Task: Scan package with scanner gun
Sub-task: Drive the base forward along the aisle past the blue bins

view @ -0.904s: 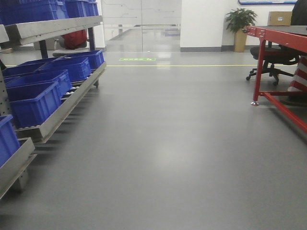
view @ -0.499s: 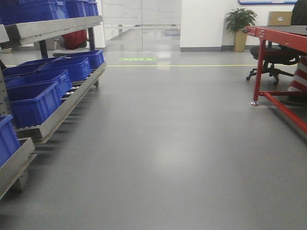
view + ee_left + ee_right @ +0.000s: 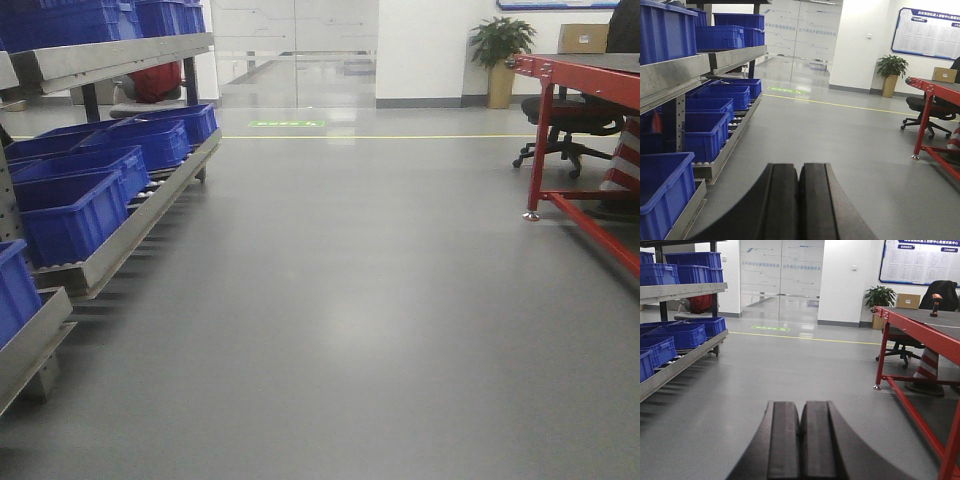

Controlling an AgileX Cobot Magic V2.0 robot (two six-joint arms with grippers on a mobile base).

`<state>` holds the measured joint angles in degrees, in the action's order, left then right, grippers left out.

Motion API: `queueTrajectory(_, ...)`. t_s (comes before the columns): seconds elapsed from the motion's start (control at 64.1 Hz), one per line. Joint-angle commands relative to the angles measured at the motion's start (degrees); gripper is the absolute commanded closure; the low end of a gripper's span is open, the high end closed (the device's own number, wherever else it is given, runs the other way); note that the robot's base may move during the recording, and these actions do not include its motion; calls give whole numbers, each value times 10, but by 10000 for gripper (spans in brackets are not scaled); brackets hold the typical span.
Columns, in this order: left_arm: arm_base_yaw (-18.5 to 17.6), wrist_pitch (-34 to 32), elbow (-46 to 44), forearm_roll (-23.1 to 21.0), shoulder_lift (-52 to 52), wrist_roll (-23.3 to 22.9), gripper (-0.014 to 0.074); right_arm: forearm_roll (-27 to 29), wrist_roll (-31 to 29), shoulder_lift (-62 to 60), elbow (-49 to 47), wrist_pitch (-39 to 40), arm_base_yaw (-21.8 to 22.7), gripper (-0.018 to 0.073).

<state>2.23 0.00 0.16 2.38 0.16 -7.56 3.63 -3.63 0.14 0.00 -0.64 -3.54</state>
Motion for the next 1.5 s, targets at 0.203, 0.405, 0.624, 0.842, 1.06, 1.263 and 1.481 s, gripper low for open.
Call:
queueTrajectory(0.203, 1, -11, -2, -1, -2, -1, 708, 1, -4, -1, 0, 12, -1, 721)
queueTrajectory(0.405, 1, -11, -2, -1, -2, -1, 708, 1, -4, -1, 0, 12, -1, 721)
queueTrajectory(0.624, 1, -11, -2, -1, -2, -1, 708, 1, -4, -1, 0, 12, -1, 721)
queueTrajectory(0.842, 1, -11, -2, -1, -2, -1, 708, 1, -4, -1, 0, 12, -1, 721)
queueTrajectory(1.06, 1, -11, -2, -1, -2, -1, 708, 1, -4, -1, 0, 12, -1, 721)
queueTrajectory(1.263, 1, -11, -2, -1, -2, -1, 708, 1, -4, -1, 0, 12, -1, 721)
queueTrajectory(1.481, 1, -11, -2, -1, -2, -1, 708, 1, -4, -1, 0, 12, -1, 721)
